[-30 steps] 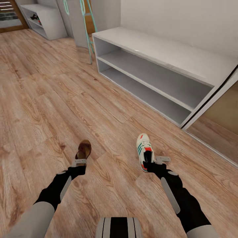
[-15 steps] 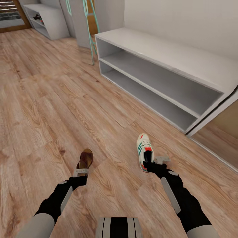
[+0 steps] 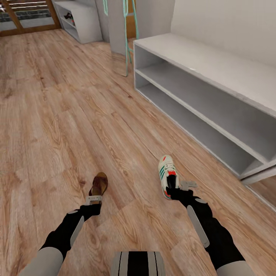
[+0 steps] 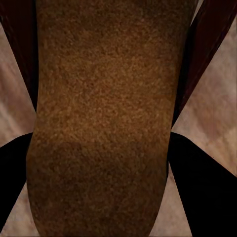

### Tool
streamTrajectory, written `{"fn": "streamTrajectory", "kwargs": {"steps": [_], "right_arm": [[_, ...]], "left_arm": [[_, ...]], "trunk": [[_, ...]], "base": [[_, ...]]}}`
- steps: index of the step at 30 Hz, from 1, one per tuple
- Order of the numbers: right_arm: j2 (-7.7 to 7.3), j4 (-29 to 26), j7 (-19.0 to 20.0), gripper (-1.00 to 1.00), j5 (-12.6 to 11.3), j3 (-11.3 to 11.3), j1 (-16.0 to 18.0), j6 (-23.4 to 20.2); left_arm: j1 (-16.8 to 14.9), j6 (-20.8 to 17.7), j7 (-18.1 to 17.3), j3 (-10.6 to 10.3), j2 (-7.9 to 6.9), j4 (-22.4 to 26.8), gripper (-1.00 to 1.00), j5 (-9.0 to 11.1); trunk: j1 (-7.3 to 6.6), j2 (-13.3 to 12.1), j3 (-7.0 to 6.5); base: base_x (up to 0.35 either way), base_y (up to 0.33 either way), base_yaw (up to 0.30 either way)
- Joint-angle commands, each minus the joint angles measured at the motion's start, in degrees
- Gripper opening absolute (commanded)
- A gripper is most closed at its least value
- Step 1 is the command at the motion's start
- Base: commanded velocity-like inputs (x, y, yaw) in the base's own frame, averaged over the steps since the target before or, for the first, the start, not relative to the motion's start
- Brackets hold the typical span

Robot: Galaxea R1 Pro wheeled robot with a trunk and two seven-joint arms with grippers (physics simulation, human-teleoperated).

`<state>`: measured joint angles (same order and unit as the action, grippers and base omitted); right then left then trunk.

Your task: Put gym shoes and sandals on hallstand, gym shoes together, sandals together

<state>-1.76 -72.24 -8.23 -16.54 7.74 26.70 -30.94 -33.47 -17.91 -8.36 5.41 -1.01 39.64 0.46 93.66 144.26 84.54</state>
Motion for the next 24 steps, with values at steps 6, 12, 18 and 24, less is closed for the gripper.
{"fn": "streamTrajectory", "kwargs": {"steps": [6, 12, 18, 24], "right_arm": [[-0.04, -0.1, -0.6, -1.0, -0.6, 0.2, 0.0, -0.2], [-0.05, -0.1, -0.6, -1.0, -0.3, 0.2, 0.0, -0.2], [-0.08, -0.1, -0.6, -1.0, -0.2, 0.2, 0.0, -0.2], [-0.08, -0.1, -0.6, -1.0, -0.2, 0.2, 0.0, -0.2]], "left_arm": [[0.0, -0.4, -0.3, 0.2, 0.04, 0.1, -1.0, 0.1], [0.0, -0.4, -0.3, 0.2, 0.04, 0.1, -1.0, 0.1], [0.0, -0.4, -0.3, 0.2, 0.04, 0.1, -1.0, 0.1], [0.0, -0.4, -0.3, 0.2, 0.04, 0.1, -1.0, 0.1]], "trunk": [[0.02, 0.0, 0.24], [0.02, 0.0, 0.0], [0.02, 0.0, -0.5], [0.02, 0.0, -1.03]], "base": [[0.329, 0.136, 0.274], [0.315, 0.186, 0.233], [0.314, 0.188, 0.139], [0.314, 0.188, 0.11]]}}
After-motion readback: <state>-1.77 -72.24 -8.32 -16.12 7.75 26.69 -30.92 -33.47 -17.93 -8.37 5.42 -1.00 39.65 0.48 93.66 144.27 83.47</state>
